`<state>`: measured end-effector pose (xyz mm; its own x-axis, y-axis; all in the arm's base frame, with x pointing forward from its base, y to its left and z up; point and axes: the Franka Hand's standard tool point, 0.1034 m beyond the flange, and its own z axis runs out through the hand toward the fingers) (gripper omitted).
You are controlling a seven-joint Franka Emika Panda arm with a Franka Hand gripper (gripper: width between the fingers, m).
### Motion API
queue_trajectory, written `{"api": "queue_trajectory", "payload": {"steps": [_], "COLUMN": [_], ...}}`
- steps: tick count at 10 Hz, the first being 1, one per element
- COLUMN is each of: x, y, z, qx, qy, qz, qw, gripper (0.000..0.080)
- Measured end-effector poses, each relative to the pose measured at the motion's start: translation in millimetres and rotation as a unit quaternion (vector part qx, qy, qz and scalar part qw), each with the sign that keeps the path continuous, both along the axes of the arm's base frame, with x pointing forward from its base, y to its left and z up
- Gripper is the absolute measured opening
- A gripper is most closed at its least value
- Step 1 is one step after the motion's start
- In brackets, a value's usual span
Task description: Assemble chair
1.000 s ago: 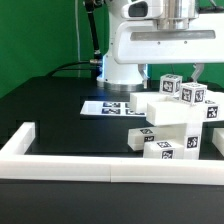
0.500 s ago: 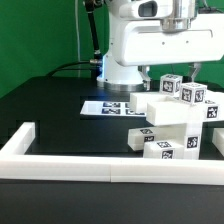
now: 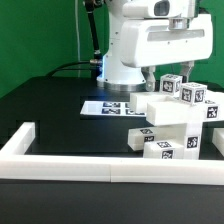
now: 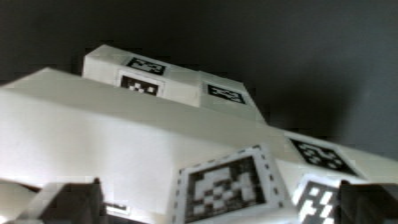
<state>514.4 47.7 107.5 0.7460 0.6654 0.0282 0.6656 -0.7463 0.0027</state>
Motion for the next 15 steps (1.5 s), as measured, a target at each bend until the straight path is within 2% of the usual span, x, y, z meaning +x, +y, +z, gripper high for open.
{"api": "queue_trajectory", "payload": {"steps": [3, 4, 5, 6, 8, 12, 15], "x": [-0.1, -0.2, -0.3, -0.3, -0.3, -0.6, -0.9], "y": [-0.9, -0.9, -0.9, -1.1, -1.1, -1.0, 0.5], "z": [-0.1, -0.2, -0.2, -0.2, -0.3, -0.8, -1.0], "qx": [-0.004, -0.004, -0.004, -0.004, -0.003, 0.0, 0.003], "qy": [0.0, 0.0, 0.0, 0.0, 0.001, 0.003, 0.005], "qz": [0.038, 0.038, 0.031, 0.023, -0.007, -0.144, -0.272], "qw": [0.999, 0.999, 1.0, 1.0, 1.0, 0.99, 0.962], "gripper": [0.0621, 0.0444, 0.0444, 0.0265, 0.0269, 0.0269, 0.0271]}}
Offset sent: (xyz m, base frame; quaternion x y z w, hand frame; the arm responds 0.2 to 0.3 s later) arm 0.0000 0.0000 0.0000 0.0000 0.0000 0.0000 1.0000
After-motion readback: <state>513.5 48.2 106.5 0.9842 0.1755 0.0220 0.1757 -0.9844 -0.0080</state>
